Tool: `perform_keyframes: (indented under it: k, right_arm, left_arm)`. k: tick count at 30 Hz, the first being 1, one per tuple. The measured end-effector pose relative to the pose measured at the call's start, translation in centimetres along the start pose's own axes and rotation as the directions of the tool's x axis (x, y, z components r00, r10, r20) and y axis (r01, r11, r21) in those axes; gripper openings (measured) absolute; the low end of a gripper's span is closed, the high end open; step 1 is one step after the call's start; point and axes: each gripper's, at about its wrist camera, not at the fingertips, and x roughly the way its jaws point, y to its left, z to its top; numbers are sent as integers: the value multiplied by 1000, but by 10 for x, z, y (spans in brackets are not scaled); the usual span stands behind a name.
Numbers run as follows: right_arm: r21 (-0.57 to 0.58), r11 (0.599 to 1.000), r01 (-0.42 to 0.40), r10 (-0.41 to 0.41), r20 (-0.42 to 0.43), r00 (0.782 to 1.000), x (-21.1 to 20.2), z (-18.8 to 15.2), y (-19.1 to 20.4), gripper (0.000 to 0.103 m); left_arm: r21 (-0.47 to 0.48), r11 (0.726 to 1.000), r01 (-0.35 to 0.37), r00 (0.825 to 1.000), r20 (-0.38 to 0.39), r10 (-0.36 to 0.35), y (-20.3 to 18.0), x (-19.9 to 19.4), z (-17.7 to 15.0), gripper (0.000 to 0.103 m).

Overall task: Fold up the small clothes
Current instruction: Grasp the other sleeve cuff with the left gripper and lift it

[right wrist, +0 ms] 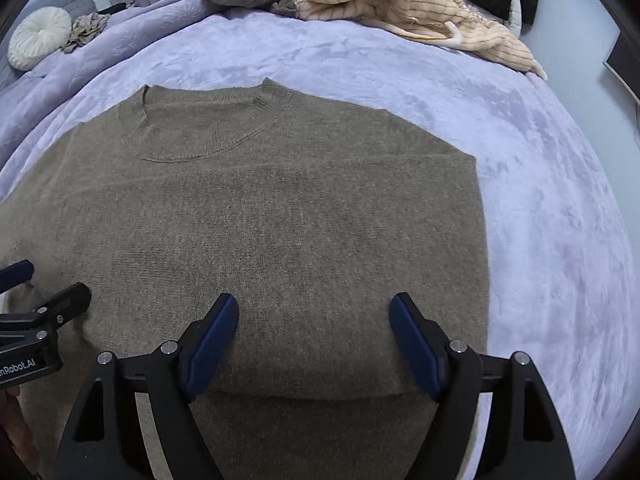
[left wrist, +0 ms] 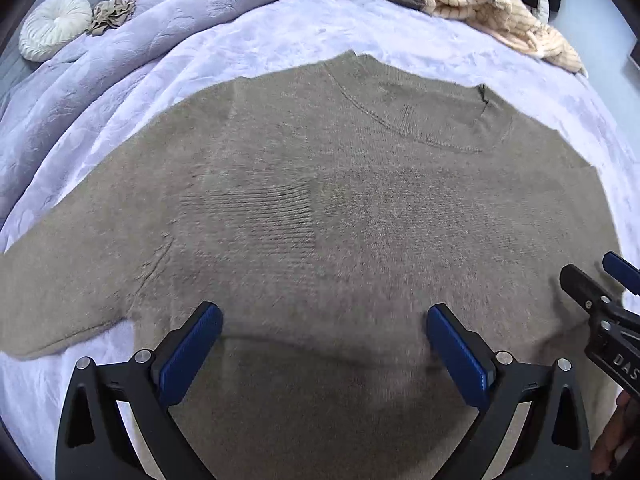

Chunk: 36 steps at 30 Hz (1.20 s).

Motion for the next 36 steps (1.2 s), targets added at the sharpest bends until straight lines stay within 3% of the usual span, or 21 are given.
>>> perform_keyframes:
  k: [4, 7, 12, 15, 18, 21, 23, 24, 26, 29, 31, 34, 36]
  right_arm:
    - [-12, 999, -38, 38, 79, 996, -36, -8, 11, 82]
    - [-27, 997, -76, 79, 86, 993, -35, -9, 32, 82]
    - [-33, 995, -89, 89, -19, 996, 3, -13, 74, 82]
    - [-92, 996, 8, -8, -2, 1000, 3, -21, 97, 83]
    - [-77, 994, -76, 78, 25, 997, -15, -19, 107, 83]
    - [-98, 993, -67, 72, 45, 996, -19, -18, 123, 83]
    - [-105, 985, -134, 131, -35, 991, -4, -23, 135, 84]
    - [-122, 985, -123, 117, -60, 991, 2, -27, 140, 84]
    - [-199, 979, -46, 49, 11, 999, -8, -40, 154, 84]
    - [-244, 968, -55, 69, 48, 996, -30, -59, 160, 85]
    - [-252, 964, -90, 116, 93, 989, -50, -70, 160, 85]
    - [-296, 953, -73, 117, 136, 984, -69, -82, 166, 85]
    - [-328, 943, -53, 109, 154, 982, -76, -85, 174, 85]
  left_arm:
    - [-31, 999, 28, 998, 58, -26, 25, -35, -19, 103]
    - [-43, 999, 21, 996, 85, -18, 37, -47, -28, 103]
    - [-66, 998, 7, 993, 117, 1, 58, -56, -35, 103]
    - [-88, 996, 7, 992, 129, 5, 74, -63, -42, 103]
    - [-118, 993, 14, 991, 136, 3, 90, -67, -50, 103]
    - [-173, 985, 16, 991, 135, 8, 115, -69, -63, 103]
    - [-221, 975, 12, 992, 123, 16, 135, -68, -73, 103]
    - [-251, 968, 16, 993, 120, 15, 151, -67, -79, 103]
    - [-320, 947, 10, 993, 115, 29, 183, -67, -93, 103]
    - [-452, 892, -1, 992, 114, 59, 245, -67, -115, 103]
    - [-563, 826, 17, 992, 115, 58, 295, -62, -128, 103]
    - [-694, 717, 68, 991, 129, 32, 360, -45, -138, 103]
    - [-741, 646, 181, 978, 204, -40, 394, -33, -138, 102]
